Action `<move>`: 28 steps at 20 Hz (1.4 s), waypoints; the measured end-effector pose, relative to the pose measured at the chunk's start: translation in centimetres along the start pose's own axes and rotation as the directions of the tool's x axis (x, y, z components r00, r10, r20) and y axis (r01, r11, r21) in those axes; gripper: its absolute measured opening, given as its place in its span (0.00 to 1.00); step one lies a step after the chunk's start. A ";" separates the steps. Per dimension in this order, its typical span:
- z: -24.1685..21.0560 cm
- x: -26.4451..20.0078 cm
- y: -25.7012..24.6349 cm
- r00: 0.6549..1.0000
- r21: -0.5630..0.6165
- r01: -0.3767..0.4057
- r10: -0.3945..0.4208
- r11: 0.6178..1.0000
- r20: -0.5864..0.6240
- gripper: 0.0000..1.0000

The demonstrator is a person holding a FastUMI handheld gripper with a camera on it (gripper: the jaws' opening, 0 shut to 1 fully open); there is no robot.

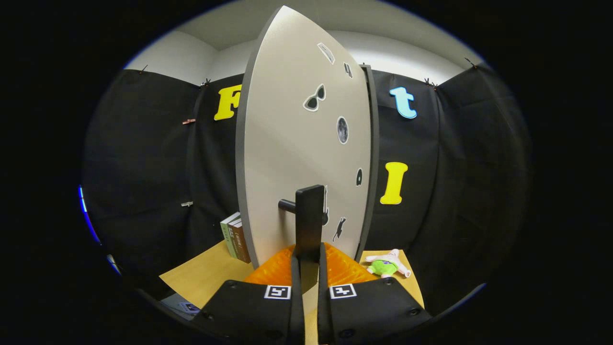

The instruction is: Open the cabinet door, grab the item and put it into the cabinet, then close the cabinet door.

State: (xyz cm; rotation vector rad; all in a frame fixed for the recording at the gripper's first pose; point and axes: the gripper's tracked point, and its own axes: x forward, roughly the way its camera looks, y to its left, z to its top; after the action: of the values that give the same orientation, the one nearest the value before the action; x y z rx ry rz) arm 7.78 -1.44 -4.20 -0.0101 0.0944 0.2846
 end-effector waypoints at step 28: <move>0.4 -0.9 -5.9 0.978 0.035 0.196 -0.198 0.980 0.067 0.09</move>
State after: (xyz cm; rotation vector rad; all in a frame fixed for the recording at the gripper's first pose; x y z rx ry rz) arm 8.58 -7.34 -3.75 0.0190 0.0268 0.0854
